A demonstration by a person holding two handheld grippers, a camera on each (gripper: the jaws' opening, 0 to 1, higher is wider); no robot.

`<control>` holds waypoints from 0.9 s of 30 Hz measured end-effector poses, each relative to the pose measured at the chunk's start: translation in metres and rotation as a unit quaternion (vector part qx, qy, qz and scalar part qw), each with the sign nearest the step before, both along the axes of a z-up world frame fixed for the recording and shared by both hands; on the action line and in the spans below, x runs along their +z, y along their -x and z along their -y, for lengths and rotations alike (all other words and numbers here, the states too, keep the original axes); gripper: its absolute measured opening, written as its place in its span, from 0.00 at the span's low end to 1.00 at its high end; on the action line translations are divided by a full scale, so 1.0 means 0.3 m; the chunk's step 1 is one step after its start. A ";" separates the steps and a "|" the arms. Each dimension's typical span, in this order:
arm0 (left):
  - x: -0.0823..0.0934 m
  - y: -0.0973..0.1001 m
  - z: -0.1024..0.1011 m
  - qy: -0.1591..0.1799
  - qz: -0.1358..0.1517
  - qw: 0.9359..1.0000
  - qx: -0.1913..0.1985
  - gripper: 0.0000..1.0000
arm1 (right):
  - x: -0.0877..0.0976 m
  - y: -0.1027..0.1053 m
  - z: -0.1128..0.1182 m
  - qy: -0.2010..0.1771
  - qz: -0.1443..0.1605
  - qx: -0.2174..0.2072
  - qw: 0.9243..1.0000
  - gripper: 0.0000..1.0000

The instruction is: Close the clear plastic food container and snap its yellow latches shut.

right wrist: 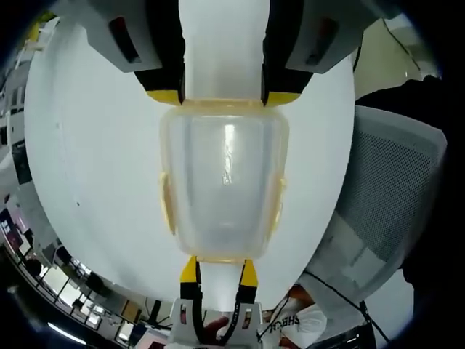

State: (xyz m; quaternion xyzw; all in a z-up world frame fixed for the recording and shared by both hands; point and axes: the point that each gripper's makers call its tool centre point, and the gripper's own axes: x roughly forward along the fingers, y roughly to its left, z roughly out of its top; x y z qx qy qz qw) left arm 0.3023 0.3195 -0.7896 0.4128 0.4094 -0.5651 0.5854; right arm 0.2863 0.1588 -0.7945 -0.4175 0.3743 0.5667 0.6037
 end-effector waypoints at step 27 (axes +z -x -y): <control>0.059 0.016 -0.028 0.111 -0.055 0.981 0.152 0.45 | 0.037 0.011 0.053 -0.063 -0.057 -0.123 0.989 0.42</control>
